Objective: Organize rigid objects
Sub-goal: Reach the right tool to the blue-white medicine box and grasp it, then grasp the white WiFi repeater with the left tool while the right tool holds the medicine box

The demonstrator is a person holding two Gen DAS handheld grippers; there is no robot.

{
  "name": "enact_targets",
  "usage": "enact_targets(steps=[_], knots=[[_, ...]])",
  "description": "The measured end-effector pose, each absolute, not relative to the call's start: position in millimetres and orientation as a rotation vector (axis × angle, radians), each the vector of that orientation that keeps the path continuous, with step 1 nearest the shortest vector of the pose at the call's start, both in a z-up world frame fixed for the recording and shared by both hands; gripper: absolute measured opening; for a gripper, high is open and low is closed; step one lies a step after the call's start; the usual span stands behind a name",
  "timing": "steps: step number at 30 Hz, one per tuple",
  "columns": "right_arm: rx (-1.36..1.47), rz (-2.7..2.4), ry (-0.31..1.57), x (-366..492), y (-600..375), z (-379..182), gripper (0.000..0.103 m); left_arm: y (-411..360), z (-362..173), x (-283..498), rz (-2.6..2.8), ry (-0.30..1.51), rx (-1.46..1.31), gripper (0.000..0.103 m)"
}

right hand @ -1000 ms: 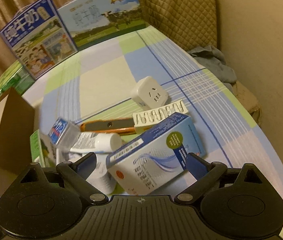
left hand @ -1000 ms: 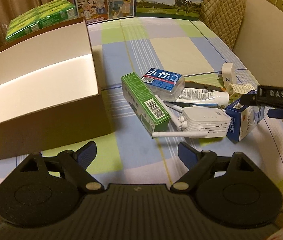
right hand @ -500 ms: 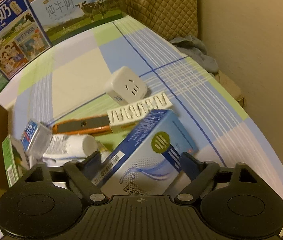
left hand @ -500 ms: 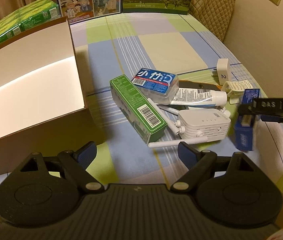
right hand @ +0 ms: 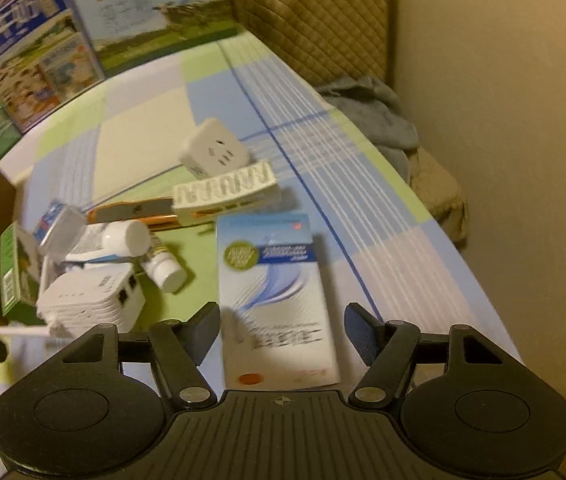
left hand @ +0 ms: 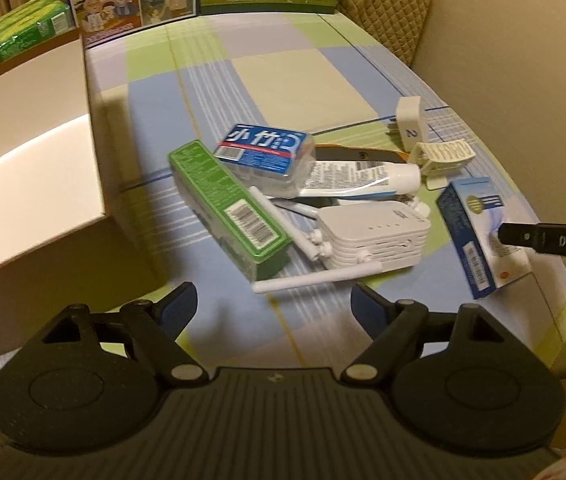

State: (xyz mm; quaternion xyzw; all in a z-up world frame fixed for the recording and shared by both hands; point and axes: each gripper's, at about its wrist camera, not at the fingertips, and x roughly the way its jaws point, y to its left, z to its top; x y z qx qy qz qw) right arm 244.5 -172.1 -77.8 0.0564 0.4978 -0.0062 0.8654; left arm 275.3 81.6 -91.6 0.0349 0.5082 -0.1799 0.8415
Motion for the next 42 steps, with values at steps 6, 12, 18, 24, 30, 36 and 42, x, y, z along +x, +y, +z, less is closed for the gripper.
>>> enact_targets(steps=[6,12,18,24,30,36,42], knots=[[0.081,0.03,1.039,241.9,-171.7,-77.6,0.067,83.8,-95.5,270.1,-0.357,1.086,-0.038,0.075],[0.083,0.083,1.048,243.0,-182.5,-78.5,0.067,90.4,-100.8,268.2,-0.311,1.092,-0.281,0.064],[0.075,0.15,1.051,244.3,-195.3,-77.3,0.067,108.4,-121.5,273.6,-0.19,1.103,-0.672,0.039],[0.082,0.169,1.068,245.5,-216.2,-81.6,0.067,115.3,-136.8,269.5,-0.133,1.068,-0.819,0.017],[0.069,0.211,1.082,248.1,-222.5,-84.8,0.067,137.1,-139.2,249.3,-0.107,1.039,-0.896,0.009],[0.053,0.262,1.085,248.1,-215.3,-86.9,0.067,174.8,-140.6,225.9,-0.052,1.074,-0.879,0.005],[0.048,0.308,1.084,246.4,-204.2,-88.5,0.067,205.7,-128.2,216.6,0.035,1.05,-0.745,0.004]])
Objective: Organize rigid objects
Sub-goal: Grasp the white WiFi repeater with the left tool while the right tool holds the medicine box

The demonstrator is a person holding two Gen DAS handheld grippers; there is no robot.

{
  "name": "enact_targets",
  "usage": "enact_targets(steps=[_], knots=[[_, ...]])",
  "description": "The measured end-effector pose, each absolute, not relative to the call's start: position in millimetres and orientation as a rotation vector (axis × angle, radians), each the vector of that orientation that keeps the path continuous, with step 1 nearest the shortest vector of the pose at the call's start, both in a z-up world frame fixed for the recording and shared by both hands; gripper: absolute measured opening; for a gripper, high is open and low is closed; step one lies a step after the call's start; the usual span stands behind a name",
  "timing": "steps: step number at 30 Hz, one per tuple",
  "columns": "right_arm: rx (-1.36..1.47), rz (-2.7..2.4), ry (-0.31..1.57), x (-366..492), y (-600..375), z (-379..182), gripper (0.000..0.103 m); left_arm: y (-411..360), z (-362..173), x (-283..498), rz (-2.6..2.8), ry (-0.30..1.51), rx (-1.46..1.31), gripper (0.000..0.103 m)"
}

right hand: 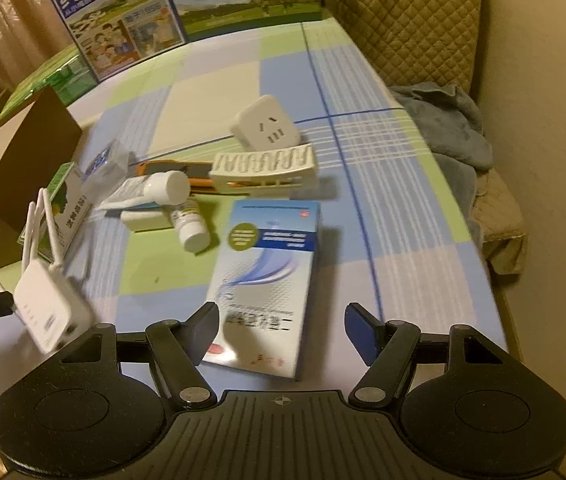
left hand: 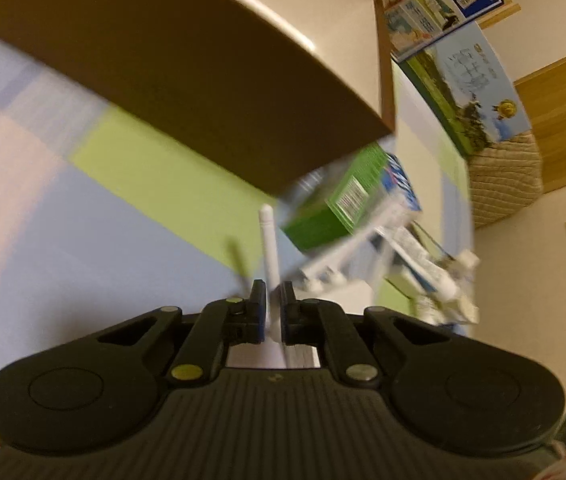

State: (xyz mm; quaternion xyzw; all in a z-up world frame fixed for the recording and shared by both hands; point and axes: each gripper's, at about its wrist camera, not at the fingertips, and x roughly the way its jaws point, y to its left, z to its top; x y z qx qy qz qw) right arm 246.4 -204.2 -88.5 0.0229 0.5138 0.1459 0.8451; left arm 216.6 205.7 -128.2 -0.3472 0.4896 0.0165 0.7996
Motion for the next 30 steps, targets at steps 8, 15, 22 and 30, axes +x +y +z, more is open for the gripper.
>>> enact_targets(steps=[8,15,22,30], knots=[[0.058,0.247,1.089,254.7,-196.5,-98.7,0.075,198.1,-113.8,204.0,0.081,1.023,-0.7,0.019],[0.005,0.266,1.094,267.4,-185.0,-105.4,0.082,133.5,-98.7,207.2,0.002,1.054,-0.536,0.034],[-0.047,0.306,1.123,272.8,-180.3,-114.8,0.082,74.2,-90.2,223.8,0.013,1.067,-0.295,0.045],[-0.049,0.362,1.139,280.5,-187.2,-118.7,0.082,25.2,-106.9,243.6,0.167,1.124,-0.081,0.052]])
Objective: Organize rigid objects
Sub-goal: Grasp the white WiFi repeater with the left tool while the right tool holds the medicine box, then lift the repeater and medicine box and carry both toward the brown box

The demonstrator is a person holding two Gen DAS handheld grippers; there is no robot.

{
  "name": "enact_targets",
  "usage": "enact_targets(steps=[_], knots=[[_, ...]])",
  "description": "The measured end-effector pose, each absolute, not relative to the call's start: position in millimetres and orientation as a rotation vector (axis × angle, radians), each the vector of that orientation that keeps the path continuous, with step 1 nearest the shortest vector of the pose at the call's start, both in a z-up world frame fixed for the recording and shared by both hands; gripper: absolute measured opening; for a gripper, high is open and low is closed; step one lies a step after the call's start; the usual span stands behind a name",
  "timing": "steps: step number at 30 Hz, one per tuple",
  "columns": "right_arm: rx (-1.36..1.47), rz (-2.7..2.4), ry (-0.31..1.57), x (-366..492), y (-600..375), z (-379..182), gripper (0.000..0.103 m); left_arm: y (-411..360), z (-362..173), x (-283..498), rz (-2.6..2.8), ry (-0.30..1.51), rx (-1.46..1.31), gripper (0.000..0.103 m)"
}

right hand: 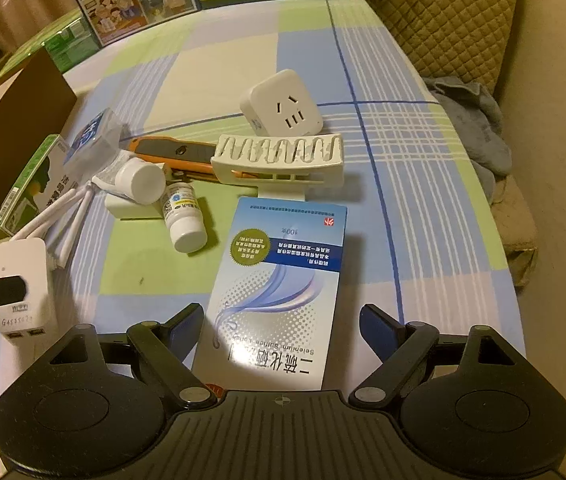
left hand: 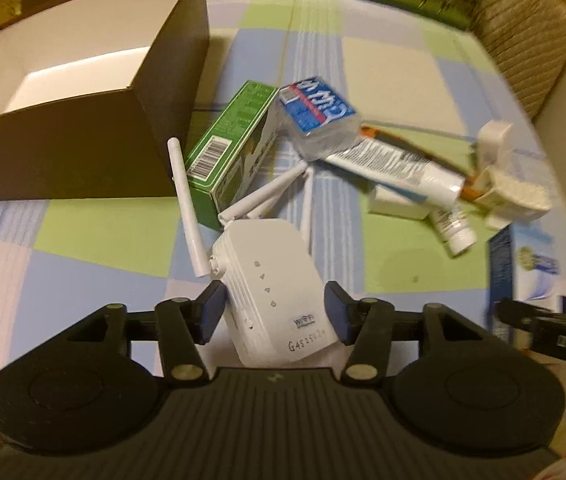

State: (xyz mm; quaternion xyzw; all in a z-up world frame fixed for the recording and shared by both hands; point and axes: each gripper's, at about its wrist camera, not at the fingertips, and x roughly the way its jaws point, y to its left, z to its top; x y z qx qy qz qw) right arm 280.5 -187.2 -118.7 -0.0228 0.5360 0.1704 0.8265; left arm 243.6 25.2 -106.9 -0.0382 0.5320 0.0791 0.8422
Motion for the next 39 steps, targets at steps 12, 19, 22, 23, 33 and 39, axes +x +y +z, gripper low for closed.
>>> enact_targets(steps=[12,19,22,23,33,39], knots=[[-0.09,0.459,1.157,288.8,-188.3,-126.9,0.082,24.5,-120.3,243.1,0.267,1.122,-0.094,0.064],[-0.125,0.489,1.153,290.3,-192.2,-125.4,0.082,47.8,-118.8,216.1,0.266,1.114,-0.043,0.062],[-0.132,0.496,1.152,290.9,-193.3,-125.2,0.082,47.1,-117.2,213.6,0.263,1.118,0.027,0.062],[-0.134,0.5,1.151,291.1,-193.2,-125.1,0.082,44.8,-117.0,214.0,0.264,1.116,0.059,0.062],[-0.125,0.508,1.156,294.4,-194.8,-125.3,0.082,49.7,-114.3,219.2,0.285,1.103,0.096,0.064],[-0.126,0.507,1.157,295.6,-194.3,-125.8,0.082,25.9,-113.0,224.9,0.282,1.056,0.286,0.062]])
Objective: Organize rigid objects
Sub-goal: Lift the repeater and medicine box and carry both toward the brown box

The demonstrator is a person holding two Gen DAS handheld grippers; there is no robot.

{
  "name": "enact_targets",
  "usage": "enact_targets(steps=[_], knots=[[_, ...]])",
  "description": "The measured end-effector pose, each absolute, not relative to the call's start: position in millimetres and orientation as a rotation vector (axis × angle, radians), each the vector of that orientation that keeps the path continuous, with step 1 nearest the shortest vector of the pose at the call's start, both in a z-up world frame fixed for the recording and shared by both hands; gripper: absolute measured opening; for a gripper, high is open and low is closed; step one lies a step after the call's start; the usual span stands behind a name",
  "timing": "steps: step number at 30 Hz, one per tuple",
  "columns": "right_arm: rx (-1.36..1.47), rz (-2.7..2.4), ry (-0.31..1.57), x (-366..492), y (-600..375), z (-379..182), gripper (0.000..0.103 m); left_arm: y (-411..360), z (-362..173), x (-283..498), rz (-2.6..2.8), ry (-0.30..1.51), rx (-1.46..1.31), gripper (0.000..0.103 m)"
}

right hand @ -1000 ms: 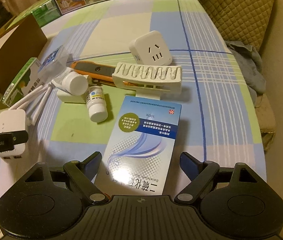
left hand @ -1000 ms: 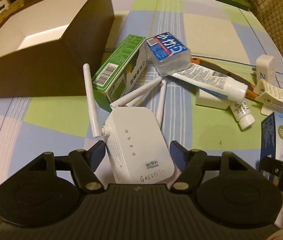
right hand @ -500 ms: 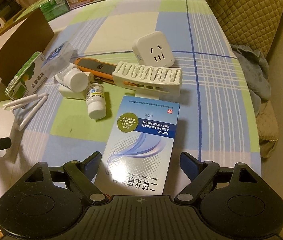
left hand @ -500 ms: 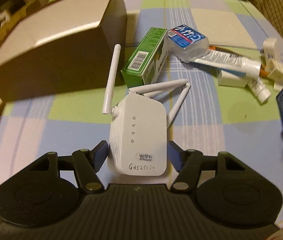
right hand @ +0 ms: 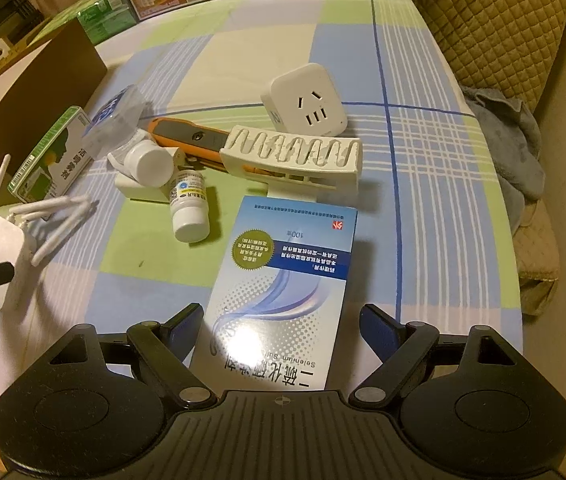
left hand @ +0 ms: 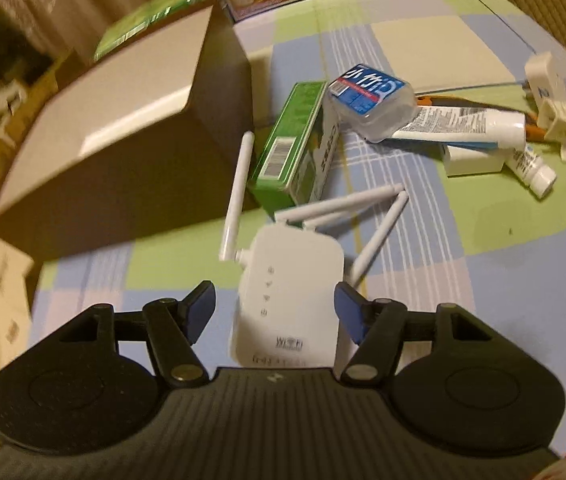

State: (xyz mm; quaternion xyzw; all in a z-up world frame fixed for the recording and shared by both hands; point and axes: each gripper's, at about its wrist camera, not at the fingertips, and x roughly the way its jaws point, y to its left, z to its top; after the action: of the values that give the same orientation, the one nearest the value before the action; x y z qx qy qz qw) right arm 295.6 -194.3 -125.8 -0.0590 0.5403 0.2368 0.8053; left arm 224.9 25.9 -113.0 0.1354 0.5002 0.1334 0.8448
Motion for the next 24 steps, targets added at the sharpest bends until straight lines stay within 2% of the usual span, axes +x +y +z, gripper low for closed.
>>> enact_targets(steps=[5,6,7,20,24], knots=[[-0.133,0.51,1.155,295.2,-193.3,-125.4,0.082,7.4,-119.8,227.4,0.248,1.025,0.443,0.061],[-0.133,0.509,1.155,295.0,-193.4,-125.4,0.082,6.7,-122.0,228.7,0.24,1.034,0.447,0.058],[-0.132,0.508,1.155,294.9,-194.0,-125.3,0.082,7.5,-124.3,230.3,0.236,1.048,0.441,0.054],[-0.124,0.527,1.149,290.8,-195.4,-124.5,0.082,24.9,-134.8,225.9,0.253,1.061,0.383,0.052],[-0.125,0.537,1.141,288.9,-194.0,-123.1,0.082,31.7,-128.8,218.2,0.242,1.064,0.277,0.052]])
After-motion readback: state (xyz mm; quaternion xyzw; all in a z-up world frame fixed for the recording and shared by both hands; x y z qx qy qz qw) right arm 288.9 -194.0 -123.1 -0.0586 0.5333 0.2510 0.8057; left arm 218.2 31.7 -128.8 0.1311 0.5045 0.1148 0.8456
